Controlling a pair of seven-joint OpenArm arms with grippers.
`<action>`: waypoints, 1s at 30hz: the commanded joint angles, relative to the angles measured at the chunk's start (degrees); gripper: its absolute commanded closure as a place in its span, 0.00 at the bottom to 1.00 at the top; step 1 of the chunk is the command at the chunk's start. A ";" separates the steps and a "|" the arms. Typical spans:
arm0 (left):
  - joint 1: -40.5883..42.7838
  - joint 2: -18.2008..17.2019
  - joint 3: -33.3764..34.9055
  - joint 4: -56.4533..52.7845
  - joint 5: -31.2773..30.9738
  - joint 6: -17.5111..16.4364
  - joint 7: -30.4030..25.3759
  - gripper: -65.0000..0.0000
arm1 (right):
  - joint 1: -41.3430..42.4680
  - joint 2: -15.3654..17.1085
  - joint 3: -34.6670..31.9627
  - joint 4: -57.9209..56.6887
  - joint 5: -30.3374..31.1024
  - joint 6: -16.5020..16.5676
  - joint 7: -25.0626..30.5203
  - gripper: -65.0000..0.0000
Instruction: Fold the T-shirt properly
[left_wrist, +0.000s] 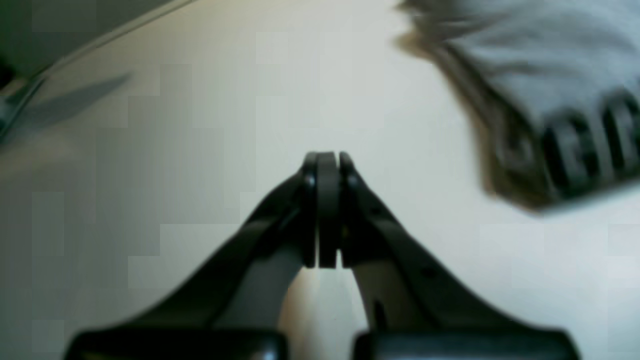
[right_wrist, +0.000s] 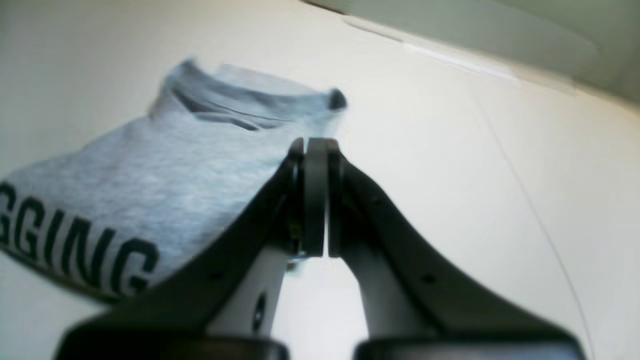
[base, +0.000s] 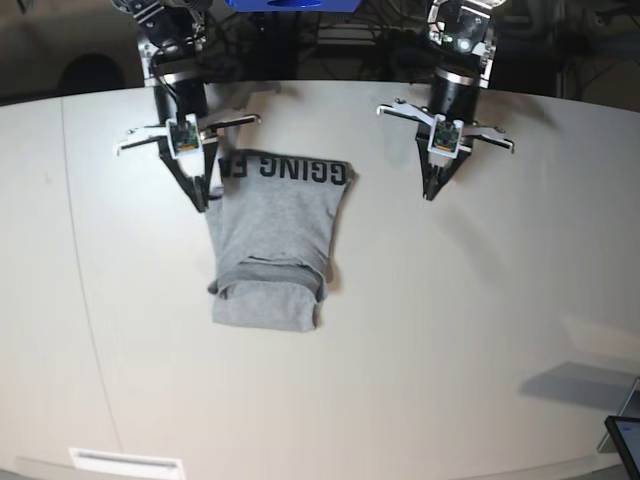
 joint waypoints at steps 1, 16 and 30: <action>1.12 -0.85 0.20 4.03 0.30 -0.17 -0.32 1.00 | -0.82 0.27 1.44 2.95 0.38 -0.28 -0.13 1.00; 21.77 -3.92 6.36 9.48 1.09 0.18 -4.72 1.00 | -24.47 0.00 9.70 12.36 0.73 -0.37 0.22 1.00; 29.95 -2.87 12.16 2.36 2.68 0.27 -0.94 1.00 | -35.28 -1.40 6.54 -1.00 0.82 -0.37 3.30 1.00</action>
